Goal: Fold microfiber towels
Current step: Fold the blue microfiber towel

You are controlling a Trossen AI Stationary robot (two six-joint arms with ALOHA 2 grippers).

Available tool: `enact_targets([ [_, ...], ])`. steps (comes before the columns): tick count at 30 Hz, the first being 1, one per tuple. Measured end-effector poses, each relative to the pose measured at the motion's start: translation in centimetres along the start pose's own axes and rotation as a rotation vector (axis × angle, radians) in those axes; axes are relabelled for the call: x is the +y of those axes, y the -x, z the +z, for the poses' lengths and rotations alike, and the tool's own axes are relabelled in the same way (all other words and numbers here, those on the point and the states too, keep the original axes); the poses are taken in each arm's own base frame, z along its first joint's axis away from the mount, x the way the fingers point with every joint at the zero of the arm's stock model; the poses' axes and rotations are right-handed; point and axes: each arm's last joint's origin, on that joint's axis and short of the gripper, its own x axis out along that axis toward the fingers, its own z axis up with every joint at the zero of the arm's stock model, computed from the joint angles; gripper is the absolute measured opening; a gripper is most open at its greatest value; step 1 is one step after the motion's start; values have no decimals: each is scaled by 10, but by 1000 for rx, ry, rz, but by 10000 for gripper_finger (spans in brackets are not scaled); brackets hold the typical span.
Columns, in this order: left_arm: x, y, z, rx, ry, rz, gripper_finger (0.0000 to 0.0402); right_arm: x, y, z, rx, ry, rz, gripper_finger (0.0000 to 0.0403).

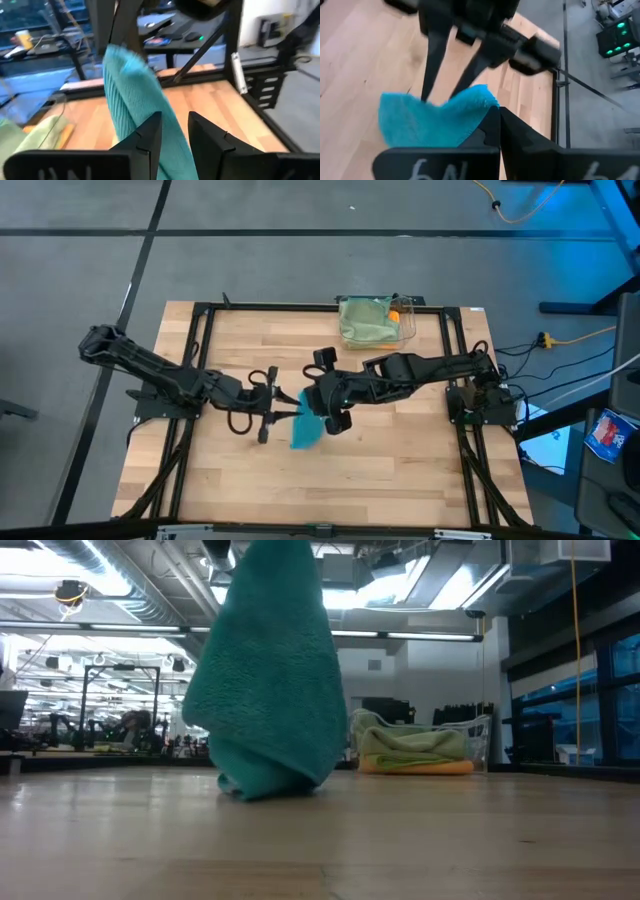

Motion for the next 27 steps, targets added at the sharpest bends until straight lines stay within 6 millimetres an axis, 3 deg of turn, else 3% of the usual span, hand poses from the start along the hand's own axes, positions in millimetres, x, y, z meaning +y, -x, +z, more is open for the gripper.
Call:
enact_targets([
  [8, -4, -12, -12, 58, 24, 9, 87, -10, -1, 5, -19, -47, -180, 0],
  [16, -2, -14, -17, 96, 39, 90, 87, -11, -1, 3, -9, -108, -185, 0],
  [27, 1, -12, -24, 156, 91, 226, 87, -15, 0, 3, 5, -207, -316, 0],
])
